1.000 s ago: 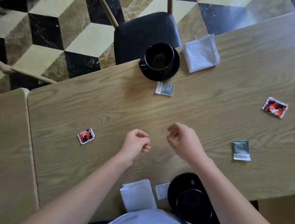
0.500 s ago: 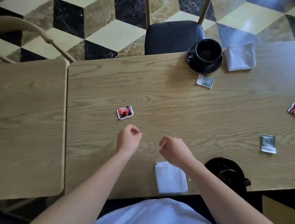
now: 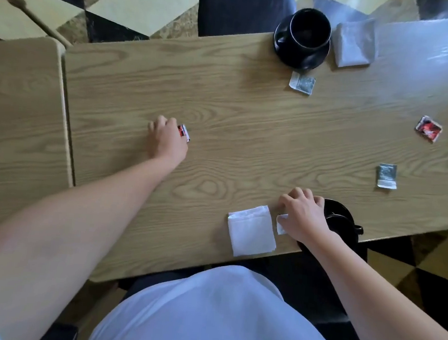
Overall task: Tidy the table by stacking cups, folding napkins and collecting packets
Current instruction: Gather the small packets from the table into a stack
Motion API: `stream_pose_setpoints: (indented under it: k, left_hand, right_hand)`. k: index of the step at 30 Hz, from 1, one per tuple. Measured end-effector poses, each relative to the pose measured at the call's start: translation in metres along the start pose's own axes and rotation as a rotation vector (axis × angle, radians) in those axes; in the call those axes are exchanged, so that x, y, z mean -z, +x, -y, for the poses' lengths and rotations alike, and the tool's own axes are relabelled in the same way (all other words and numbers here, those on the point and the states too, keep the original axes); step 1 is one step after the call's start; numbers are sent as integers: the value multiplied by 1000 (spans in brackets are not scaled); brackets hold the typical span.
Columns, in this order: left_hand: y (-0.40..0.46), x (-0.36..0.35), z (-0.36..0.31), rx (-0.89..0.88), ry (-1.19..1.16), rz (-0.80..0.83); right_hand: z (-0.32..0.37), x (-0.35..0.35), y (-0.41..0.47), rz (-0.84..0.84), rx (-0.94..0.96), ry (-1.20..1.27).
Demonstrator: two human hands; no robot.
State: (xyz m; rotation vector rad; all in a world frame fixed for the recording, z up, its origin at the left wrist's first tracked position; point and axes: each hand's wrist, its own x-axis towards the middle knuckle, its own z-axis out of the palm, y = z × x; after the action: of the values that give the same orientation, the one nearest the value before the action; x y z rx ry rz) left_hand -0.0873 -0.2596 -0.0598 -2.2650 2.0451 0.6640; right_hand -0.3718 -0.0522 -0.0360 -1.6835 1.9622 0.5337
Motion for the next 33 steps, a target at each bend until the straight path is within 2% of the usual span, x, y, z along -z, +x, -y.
stream_pose_setpoints:
  k: [4,9,14,16,19,23,26,29,33]
  left_hand:
    - [5,-2,-3,31,29,-6]
    - [-1,-1,-9,104,-35,103]
    - [-37,-5,-32,136,-273,196]
    - [-50,-8,-42,193,-445,228]
    - [-69,-12,-56,283,-746,329]
    - [-86,-14,-74,376,-967,480]
    - [-92,-12,-87,461,-1117,592]
    - [-93,-10,-100,448,-1178,631]
    - [-89,-7,-115,425,-1185,623]
  right_hand:
    - [-9,2,5,50,60,-29]
    - [-9,3,7,116,104,-106]
    - [-8,6,12,92,94,-28]
    - [-8,9,14,52,61,110]
    - [-6,24,18,20,-42,552]
    - [8,49,22,-81,-205,1137]
    - [20,63,28,-29,-252,1486]
    - [29,71,35,51,-280,1693]
    - [29,75,43,47,-301,1705]
